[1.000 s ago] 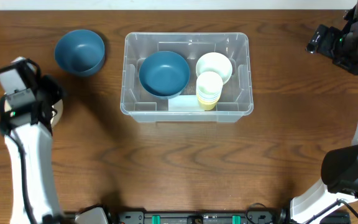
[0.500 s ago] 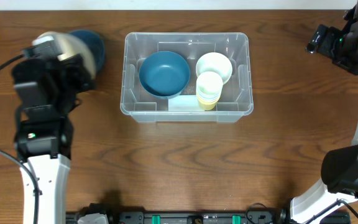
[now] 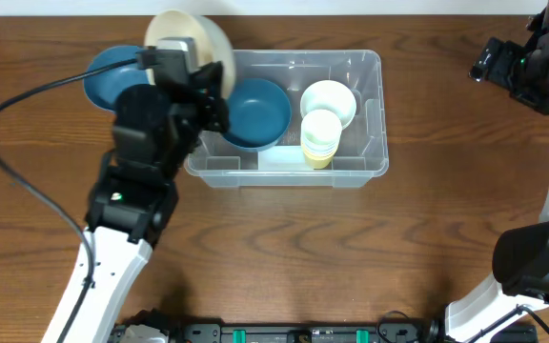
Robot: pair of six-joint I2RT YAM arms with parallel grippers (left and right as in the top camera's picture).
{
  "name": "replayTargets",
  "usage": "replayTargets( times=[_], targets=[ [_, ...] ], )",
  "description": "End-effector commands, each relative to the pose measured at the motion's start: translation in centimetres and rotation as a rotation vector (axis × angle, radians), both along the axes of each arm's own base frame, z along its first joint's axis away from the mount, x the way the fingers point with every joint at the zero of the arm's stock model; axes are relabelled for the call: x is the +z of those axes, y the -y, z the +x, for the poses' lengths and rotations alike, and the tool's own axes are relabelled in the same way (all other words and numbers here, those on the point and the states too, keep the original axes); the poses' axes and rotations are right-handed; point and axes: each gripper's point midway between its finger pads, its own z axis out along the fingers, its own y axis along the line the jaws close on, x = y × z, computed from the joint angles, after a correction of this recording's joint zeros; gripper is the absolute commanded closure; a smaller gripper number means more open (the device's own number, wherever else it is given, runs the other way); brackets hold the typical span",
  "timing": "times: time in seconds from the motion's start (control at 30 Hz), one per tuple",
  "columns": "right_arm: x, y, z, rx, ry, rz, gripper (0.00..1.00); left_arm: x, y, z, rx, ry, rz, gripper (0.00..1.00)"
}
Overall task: Pack container
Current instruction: 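Lower the left gripper and grasp the cream bowl's rim, then carry the cream bowl into the container onto the dark-blue bowl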
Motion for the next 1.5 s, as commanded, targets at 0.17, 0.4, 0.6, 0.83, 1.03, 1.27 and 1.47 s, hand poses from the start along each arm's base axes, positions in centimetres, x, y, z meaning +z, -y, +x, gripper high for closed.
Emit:
replayTargets(
  times=[0.17,0.4,0.6,0.83,1.03,1.27,1.47],
  targets=[
    [1.2,0.1,-0.1,-0.015,0.032,-0.001,0.01,-6.1,5.1,2.2,-0.076,-0.134,0.061,0.94],
    [1.2,0.1,-0.1,-0.015,0.032,-0.001,0.01,-11.4,7.4,3.3,-0.11,-0.235,0.108,0.94],
    [1.2,0.1,-0.1,-0.015,0.032,-0.001,0.01,-14.5,6.8,4.0,-0.07,-0.299,0.159,0.94],
    [1.2,0.1,-0.1,-0.015,0.032,-0.001,0.01,-15.7,6.7,4.1,-0.075,-0.315,0.199,0.83],
    [1.2,0.1,-0.1,-0.015,0.032,-0.001,0.01,-15.6,6.8,4.1,-0.076,-0.31,0.197,0.66],
    [1.2,0.1,-0.1,-0.015,0.032,-0.001,0.01,-12.7,6.0,4.6,-0.051,-0.252,0.17,0.63],
    [1.2,0.1,-0.1,-0.015,0.032,-0.001,0.01,-4.8,-1.2,5.6,0.167,-0.107,0.14,0.54]
  ],
)
